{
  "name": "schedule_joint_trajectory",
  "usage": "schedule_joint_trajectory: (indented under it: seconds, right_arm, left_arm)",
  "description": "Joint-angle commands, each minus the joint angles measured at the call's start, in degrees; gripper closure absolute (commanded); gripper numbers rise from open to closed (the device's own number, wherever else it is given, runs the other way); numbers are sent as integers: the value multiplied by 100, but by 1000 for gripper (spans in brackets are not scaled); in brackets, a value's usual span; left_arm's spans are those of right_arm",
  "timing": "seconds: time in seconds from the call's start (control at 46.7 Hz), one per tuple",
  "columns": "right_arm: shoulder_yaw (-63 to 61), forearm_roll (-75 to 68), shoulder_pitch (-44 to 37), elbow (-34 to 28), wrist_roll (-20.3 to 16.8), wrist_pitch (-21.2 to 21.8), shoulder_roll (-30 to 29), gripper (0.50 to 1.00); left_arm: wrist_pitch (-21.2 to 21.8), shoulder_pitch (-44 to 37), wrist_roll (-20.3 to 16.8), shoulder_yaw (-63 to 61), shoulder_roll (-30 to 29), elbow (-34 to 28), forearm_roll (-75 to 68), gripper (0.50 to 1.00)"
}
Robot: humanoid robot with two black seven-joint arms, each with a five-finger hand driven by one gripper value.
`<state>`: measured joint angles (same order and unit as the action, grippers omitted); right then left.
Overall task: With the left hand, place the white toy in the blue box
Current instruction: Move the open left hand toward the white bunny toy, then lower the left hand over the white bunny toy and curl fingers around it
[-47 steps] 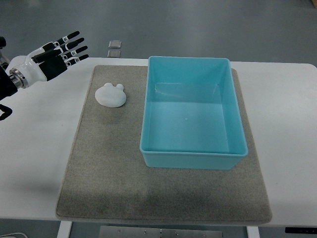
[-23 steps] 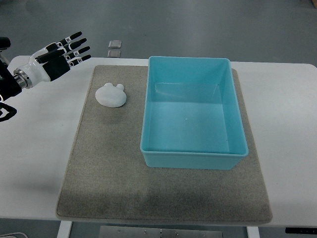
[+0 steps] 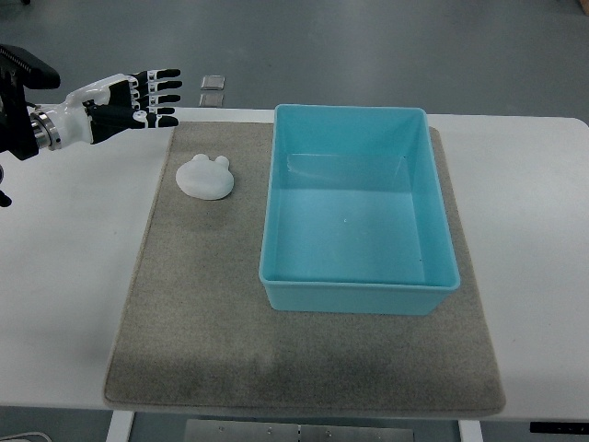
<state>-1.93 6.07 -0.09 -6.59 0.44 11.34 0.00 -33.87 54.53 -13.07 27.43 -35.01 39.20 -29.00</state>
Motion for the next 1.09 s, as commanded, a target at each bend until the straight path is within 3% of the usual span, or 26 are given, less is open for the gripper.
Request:
schedule_joint_trajectory:
  seconds: [0.0,0.3,0.471,0.685,1.07]
  right_arm:
    - [0,0,0,0,0,0,0,564]
    - [0,0,0,0,0,0,0,564]
    - [0,0,0,0,0,0,0,564]
    - [0,0,0,0,0,0,0,564]
    - [0,0,0,0,0,0,0,564]
  left_arm:
    - [3,163,-2,0,-15,27,-693,510]
    - [108,339,-2,0,-260,588,-2399,512]
    - [538,260,-2,-18,-507,1143,-3146,516]
    - [1057,216,-2,-229,-340,1196,-4069,516]
    - [1119,225,-2,-510,267,1187,-4729,516]
